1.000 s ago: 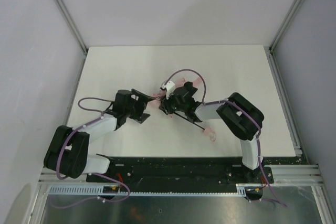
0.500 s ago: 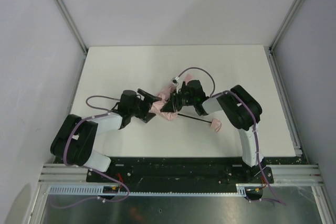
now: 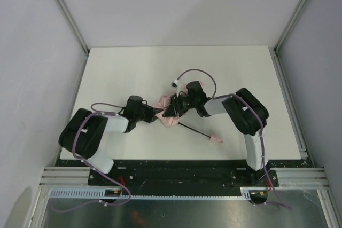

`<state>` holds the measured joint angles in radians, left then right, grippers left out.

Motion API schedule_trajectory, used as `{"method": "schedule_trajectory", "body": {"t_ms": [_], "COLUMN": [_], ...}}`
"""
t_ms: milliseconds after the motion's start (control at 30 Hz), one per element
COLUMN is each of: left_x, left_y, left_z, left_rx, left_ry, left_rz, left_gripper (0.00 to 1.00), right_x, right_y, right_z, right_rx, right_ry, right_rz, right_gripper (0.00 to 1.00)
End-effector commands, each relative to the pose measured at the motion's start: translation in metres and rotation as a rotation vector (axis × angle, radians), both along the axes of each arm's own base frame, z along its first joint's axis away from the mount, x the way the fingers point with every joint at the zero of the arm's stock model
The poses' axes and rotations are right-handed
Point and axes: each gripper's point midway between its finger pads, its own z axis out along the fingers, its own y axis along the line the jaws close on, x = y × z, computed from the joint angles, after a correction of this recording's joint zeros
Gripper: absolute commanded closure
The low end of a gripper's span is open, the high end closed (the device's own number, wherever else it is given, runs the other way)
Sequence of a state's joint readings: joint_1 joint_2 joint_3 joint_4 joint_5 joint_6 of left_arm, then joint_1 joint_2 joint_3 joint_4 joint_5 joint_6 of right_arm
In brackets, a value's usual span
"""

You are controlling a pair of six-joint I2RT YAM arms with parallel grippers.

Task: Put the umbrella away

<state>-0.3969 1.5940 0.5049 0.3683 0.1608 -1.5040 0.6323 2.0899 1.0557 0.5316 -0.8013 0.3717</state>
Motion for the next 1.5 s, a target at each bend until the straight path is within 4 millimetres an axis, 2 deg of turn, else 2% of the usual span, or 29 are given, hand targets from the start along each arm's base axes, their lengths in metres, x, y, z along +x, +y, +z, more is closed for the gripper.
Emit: {"method": "schedule_trajectory", "body": {"t_ms": [0, 167, 267, 367, 533, 700, 833, 900, 967, 1033, 1067, 1100, 1133, 1233, 1267, 1333, 1467], "left_x": [-0.018, -0.028, -0.03, -0.028, -0.029, -0.034, -0.038, -0.041, -0.043, -0.041, -0.039, -0.036, -0.032, -0.022, -0.02, -0.017, -0.013], "left_y": [0.02, 0.015, 0.011, 0.007, -0.001, -0.002, -0.005, -0.005, -0.005, -0.004, -0.003, -0.002, 0.0, 0.006, 0.008, 0.009, 0.011], "left_z": [-0.03, -0.022, -0.012, 0.002, 0.02, 0.031, 0.034, 0.032, 0.031, 0.031, 0.032, 0.033, 0.035, 0.043, 0.044, 0.046, 0.038], "left_rx": [0.134, 0.074, 0.057, 0.031, -0.022, -0.036, -0.045, -0.043, -0.041, -0.03, -0.018, -0.002, 0.014, 0.062, 0.076, 0.1, 0.11], "left_ry": [0.033, 0.104, 0.158, 0.166, 0.172, 0.174, 0.181, 0.188, 0.192, 0.18, 0.165, 0.146, 0.123, 0.057, 0.04, 0.011, -0.011], "left_rz": [-0.004, 0.0, -0.011, -0.016, -0.042, -0.058, -0.075, -0.08, -0.083, -0.09, -0.099, -0.105, -0.11, -0.113, -0.116, -0.128, -0.135], "left_gripper": [0.99, 1.0, 1.0, 1.0, 1.0, 1.0, 1.0, 1.0, 1.0, 1.0, 1.0, 0.94, 0.82, 0.28, 0.14, 0.04, 0.01], "right_x": [-0.046, -0.028, -0.022, -0.021, -0.012, 0.002, 0.002, -0.001, -0.006, -0.009, -0.011, -0.014, -0.016, -0.025, -0.03, -0.04, -0.055], "right_y": [-0.043, -0.042, -0.047, -0.052, -0.059, -0.077, -0.067, -0.054, -0.041, -0.037, -0.037, -0.037, -0.038, -0.042, -0.04, -0.037, -0.03], "right_z": [-0.066, -0.03, -0.02, -0.017, -0.021, -0.032, -0.042, -0.044, -0.047, -0.052, -0.057, -0.062, -0.068, -0.084, -0.087, -0.091, -0.083], "right_rx": [-0.383, -0.53, -0.644, -0.761, -0.931, -1.08, -1.041, -0.982, -0.921, -0.887, -0.871, -0.85, -0.829, -0.766, -0.724, -0.628, -0.415], "right_ry": [0.122, -0.213, -0.403, -0.563, -0.764, -0.855, -0.842, -0.818, -0.785, -0.735, -0.699, -0.651, -0.599, -0.456, -0.401, -0.297, -0.089], "right_rz": [-0.04, -0.13, -0.163, -0.181, -0.277, -0.414, -0.404, -0.37, -0.323, -0.293, -0.27, -0.241, -0.216, -0.133, -0.095, -0.025, 0.087], "right_gripper": [0.81, 0.41, 0.26, 0.18, 0.18, 0.21, 0.27, 0.41, 0.63, 0.89, 0.94, 0.97, 0.99, 1.0, 1.0, 1.0, 1.0]}}
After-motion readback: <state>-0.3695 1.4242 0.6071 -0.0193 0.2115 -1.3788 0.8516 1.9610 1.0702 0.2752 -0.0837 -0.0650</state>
